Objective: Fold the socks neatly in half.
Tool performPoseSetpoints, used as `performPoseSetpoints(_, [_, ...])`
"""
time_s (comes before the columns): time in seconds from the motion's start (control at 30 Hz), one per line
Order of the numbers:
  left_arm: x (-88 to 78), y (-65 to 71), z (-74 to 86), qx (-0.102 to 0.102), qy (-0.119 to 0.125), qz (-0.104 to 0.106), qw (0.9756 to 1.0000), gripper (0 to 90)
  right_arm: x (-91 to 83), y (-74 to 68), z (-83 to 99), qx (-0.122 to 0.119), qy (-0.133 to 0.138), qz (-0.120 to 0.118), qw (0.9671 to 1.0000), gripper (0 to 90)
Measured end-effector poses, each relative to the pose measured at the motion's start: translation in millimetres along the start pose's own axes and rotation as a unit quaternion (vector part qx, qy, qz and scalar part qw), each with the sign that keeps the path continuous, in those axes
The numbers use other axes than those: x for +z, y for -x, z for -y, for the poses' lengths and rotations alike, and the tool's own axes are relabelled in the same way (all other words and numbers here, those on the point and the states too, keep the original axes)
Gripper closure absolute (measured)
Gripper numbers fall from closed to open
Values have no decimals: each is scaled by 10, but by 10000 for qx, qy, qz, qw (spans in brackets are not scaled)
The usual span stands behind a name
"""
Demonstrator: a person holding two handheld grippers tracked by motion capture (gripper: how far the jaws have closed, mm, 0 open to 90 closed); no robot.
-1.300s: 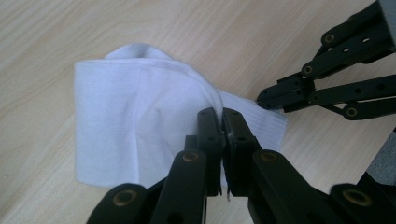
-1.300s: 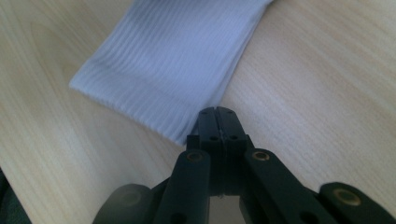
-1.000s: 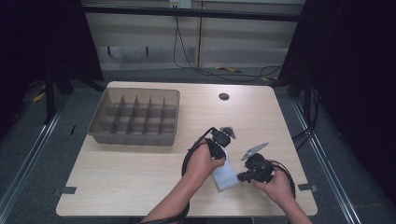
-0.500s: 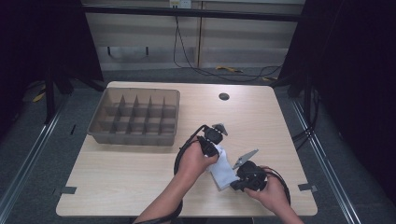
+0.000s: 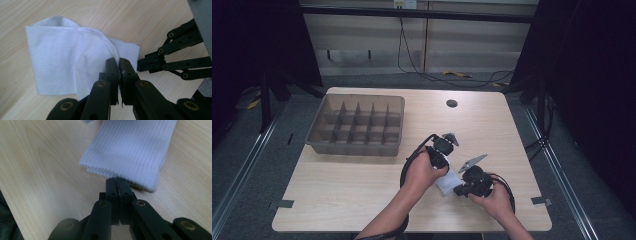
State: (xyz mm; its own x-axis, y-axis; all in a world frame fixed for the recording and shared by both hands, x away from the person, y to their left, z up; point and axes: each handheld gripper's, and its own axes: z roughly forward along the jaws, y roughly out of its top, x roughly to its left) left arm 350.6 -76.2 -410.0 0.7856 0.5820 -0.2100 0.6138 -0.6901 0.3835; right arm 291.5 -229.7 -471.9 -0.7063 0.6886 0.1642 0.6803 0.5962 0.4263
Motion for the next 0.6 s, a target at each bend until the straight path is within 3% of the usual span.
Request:
performPoseSetpoints(0.33, [54, -36, -24, -40, -69, 7, 10000, 870, -125, 104, 100, 79, -53, 184, 9998, 900])
performPoseSetpoints(0.6, [115, 25, -78, -8, -76, 148, 9999, 870, -85, 132, 98, 159, 0, 236, 9996, 900])
